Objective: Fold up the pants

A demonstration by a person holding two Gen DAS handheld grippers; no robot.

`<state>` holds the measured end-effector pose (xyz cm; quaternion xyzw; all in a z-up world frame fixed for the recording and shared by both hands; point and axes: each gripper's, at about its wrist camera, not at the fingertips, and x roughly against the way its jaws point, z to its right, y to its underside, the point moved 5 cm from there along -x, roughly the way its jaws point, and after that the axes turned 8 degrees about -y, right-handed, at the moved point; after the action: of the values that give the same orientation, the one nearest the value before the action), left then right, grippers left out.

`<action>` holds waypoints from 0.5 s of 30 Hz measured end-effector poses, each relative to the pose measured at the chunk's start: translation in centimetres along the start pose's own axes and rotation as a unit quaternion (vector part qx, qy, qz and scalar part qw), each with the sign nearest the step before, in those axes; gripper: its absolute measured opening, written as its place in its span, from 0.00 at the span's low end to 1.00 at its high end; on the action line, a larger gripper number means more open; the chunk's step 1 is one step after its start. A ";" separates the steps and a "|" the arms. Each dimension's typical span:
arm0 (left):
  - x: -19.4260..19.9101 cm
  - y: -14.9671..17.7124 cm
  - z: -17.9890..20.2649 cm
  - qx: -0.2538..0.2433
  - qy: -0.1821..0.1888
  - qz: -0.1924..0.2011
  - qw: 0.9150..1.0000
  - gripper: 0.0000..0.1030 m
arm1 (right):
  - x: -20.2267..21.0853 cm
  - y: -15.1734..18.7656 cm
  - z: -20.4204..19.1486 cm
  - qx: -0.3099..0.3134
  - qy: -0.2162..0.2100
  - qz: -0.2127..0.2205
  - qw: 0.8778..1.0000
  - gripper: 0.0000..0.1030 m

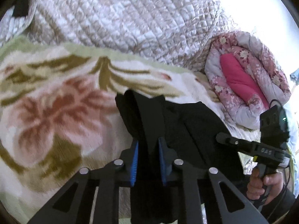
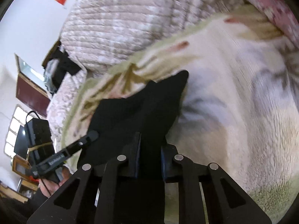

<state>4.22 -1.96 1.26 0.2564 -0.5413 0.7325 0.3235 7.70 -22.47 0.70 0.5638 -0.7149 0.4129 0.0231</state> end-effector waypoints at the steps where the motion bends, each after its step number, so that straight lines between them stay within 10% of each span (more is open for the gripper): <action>1: 0.1 -0.6 -0.1 0.001 0.002 0.004 1.000 0.18 | -0.1 -0.6 -0.7 0.008 -0.006 0.003 1.000 0.16; 9: -0.1 -6.0 -2.9 -0.007 -0.023 0.051 0.998 0.19 | -3.8 -5.7 -1.5 0.039 -0.026 0.017 0.999 0.17; 15: -3.6 -4.9 -6.3 -0.008 -0.092 0.011 0.996 0.20 | -5.6 -5.7 2.0 0.023 0.054 -0.007 0.998 0.25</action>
<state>10.11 4.43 -0.02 0.3141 -0.5773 0.7050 0.2665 15.31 -19.41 -0.21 0.5464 -0.6990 0.4586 0.0514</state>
